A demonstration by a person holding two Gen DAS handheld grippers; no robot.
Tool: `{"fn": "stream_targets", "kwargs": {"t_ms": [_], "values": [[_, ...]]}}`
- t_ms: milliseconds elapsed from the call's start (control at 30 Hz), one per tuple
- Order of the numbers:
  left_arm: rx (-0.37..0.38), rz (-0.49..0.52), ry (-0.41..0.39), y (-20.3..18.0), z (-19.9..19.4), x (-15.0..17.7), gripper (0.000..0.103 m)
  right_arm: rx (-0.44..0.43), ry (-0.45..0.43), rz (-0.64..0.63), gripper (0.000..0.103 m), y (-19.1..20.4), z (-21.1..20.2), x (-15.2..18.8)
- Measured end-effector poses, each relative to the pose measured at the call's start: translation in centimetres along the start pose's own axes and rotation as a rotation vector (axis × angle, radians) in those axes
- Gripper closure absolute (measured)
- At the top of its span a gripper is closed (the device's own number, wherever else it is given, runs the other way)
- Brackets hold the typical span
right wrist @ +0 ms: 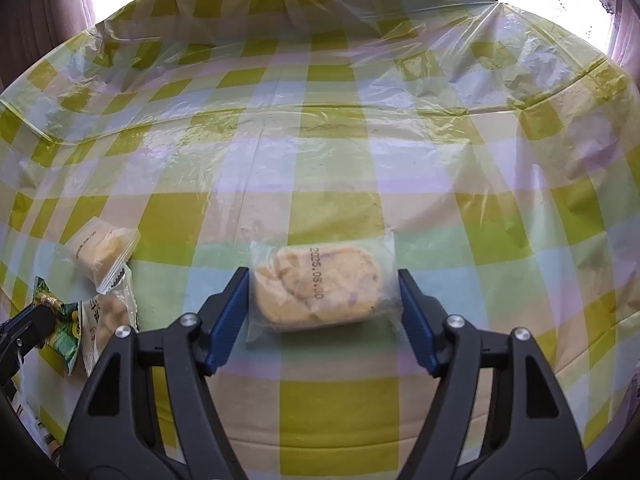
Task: Organize snacks
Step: 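Grasp the green snack bag with the left gripper while the right gripper grasps the clear bread bag, then carry both bags into the white box and open both grippers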
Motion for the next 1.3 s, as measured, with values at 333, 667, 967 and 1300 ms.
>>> {"fn": "stream_targets", "kwargs": {"t_ms": [333,667,967,1300], "values": [[-0.002,-0.008,-0.018,-0.1,-1.0,0.0,0.081,-0.013,-0.002,0.017,0.039,-0.5,-1.6,0.8],[-0.008,-0.007,-0.037,-0.8,-2.5,0.4,0.081,-0.034,-0.030,0.037,0.039,-1.2,-5.2,1.8],[0.009,0.003,-0.039,-2.0,-3.8,1.1,0.081,-0.037,-0.040,0.051,0.039,-2.4,-8.2,3.1],[0.066,0.030,-0.016,-4.6,-4.9,2.4,0.081,-0.022,-0.048,0.063,0.039,-4.1,-11.7,5.0]]}}
Point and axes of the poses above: each gripper's, at about its wrist camera, not at the fingertips, and z roughly the way its jaws point, y to its left, x to its underside, the point moved 1 cm from there along z, roughly the way its jaws point, and after that the axes turned 8 degrees about -y, right-handed, at the moved point
